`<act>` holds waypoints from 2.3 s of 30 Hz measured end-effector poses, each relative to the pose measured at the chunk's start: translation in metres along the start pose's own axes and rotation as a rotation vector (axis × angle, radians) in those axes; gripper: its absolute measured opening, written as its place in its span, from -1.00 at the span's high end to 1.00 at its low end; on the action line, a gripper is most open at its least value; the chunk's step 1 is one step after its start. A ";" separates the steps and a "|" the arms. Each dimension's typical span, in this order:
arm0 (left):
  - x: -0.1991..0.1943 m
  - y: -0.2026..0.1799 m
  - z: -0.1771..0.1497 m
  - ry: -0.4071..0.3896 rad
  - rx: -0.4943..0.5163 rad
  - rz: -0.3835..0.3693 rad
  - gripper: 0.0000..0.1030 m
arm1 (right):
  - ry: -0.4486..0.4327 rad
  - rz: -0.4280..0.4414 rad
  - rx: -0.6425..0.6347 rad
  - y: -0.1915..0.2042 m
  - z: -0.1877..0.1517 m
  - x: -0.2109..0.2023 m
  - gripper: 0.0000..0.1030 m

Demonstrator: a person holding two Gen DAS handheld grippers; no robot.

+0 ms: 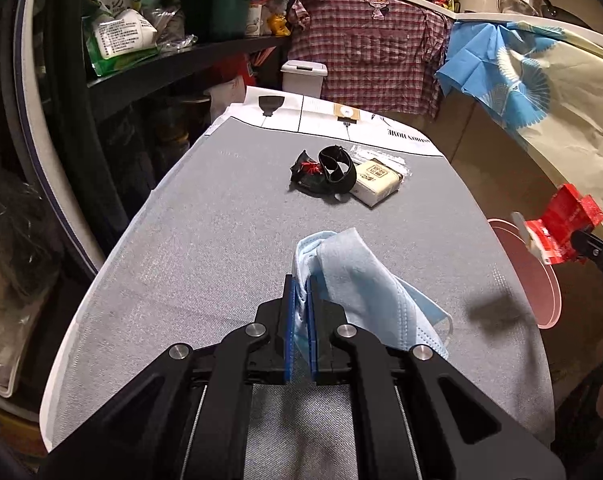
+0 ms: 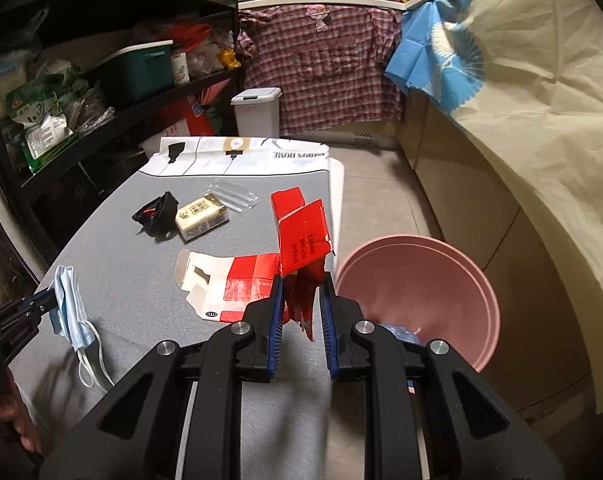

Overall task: Collect trash
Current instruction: 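Carry the face mask and red carton over the pink bin with both tools, then open both tools to drop the mask and red carton into the bin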

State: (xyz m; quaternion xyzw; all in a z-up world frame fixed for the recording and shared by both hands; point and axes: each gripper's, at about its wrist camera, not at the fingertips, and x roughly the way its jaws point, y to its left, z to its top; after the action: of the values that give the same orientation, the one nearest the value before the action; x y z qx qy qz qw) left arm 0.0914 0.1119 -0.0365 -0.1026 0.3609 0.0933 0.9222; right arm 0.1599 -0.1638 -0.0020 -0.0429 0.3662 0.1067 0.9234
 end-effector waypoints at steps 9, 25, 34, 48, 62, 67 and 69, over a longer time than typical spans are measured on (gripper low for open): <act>-0.016 -0.019 0.003 -0.009 0.036 -0.016 0.90 | -0.041 -0.001 0.032 -0.024 0.003 -0.026 0.65; -0.030 -0.077 0.008 -0.005 0.145 -0.054 0.90 | -0.085 -0.014 0.108 -0.054 -0.002 -0.036 0.65; -0.025 -0.112 0.019 -0.005 0.202 -0.087 0.90 | -0.098 -0.032 0.142 -0.069 0.003 -0.041 0.65; 0.012 -0.180 0.039 0.019 0.249 -0.196 0.90 | -0.086 -0.137 0.240 -0.125 0.019 -0.026 0.65; 0.063 -0.251 0.053 0.043 0.305 -0.288 0.90 | -0.052 -0.180 0.315 -0.165 0.038 0.026 0.65; 0.085 -0.270 0.050 0.070 0.325 -0.312 0.90 | -0.016 -0.199 0.310 -0.168 0.033 0.047 0.65; 0.094 -0.275 0.048 0.082 0.328 -0.317 0.90 | -0.008 -0.206 0.321 -0.172 0.032 0.053 0.65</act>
State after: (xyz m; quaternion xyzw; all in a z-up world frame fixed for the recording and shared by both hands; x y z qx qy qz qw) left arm 0.2578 -0.1310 -0.0333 -0.0106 0.3878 -0.1168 0.9142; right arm 0.2581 -0.3172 -0.0152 0.0679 0.3685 -0.0479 0.9259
